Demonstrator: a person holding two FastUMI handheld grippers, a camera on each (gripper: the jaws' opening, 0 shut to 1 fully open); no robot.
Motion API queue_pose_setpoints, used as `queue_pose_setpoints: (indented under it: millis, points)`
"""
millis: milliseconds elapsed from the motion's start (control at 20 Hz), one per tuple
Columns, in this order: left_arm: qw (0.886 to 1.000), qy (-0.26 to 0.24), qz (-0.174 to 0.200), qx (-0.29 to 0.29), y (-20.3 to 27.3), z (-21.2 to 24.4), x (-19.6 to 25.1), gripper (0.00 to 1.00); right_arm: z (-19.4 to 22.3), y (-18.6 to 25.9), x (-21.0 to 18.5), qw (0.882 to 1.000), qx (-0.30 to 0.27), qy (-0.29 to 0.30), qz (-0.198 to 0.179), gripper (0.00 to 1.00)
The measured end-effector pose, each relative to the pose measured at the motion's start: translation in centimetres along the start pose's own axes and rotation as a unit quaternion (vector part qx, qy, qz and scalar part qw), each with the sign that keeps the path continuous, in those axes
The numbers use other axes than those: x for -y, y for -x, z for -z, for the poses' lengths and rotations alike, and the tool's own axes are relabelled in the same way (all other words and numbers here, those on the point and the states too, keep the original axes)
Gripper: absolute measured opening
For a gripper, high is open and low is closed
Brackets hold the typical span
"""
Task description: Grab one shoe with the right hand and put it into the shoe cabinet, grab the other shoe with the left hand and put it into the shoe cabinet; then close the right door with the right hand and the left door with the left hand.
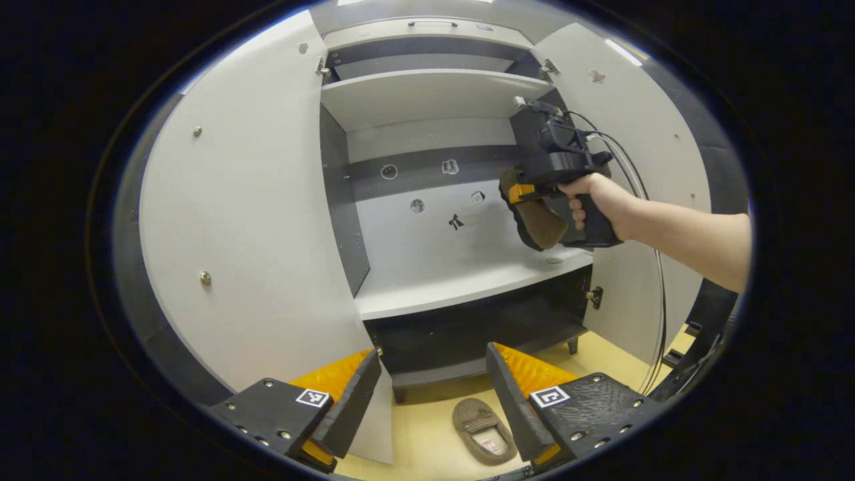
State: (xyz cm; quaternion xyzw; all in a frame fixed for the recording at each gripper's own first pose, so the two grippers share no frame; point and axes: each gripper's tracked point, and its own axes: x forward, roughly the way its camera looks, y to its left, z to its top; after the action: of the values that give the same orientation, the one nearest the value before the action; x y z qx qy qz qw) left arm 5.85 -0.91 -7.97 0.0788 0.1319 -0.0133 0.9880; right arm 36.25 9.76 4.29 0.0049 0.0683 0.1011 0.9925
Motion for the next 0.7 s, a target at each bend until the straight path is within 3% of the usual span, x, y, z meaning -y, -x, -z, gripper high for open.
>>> queue_pose_setpoints:
  millis: [400, 550, 600, 650, 700]
  points:
    - [1.000, 0.004, -0.026, -0.007, -0.4, 0.3, -1.1, 0.96, 1.9, -2.5, 0.9, 0.999, 0.012, -0.026, 0.016, 0.02]
    - [1.000, 0.005, -0.029, -0.006, -0.7, 0.4, -1.3, 0.96, 1.9, -2.4, 0.6, 0.999, 0.028, -0.014, 0.018, 0.04]
    - [1.000, 0.006, -0.028, -0.006, -0.8, 0.3, -1.2, 0.96, 2.0, -2.1, 0.6, 0.999, 0.029, -0.008, 0.018, 0.00]
    - [1.000, 0.006, -0.027, -0.005, -0.9, 0.3, -1.1, 0.96, 2.0, -2.0, 0.3, 0.999, 0.030, -0.006, 0.013, 0.09]
    - [1.000, 0.006, -0.026, -0.004, -1.0, 0.2, -1.1, 0.96, 2.3, -2.0, -0.1, 1.000, 0.024, -0.007, 0.006, 0.09]
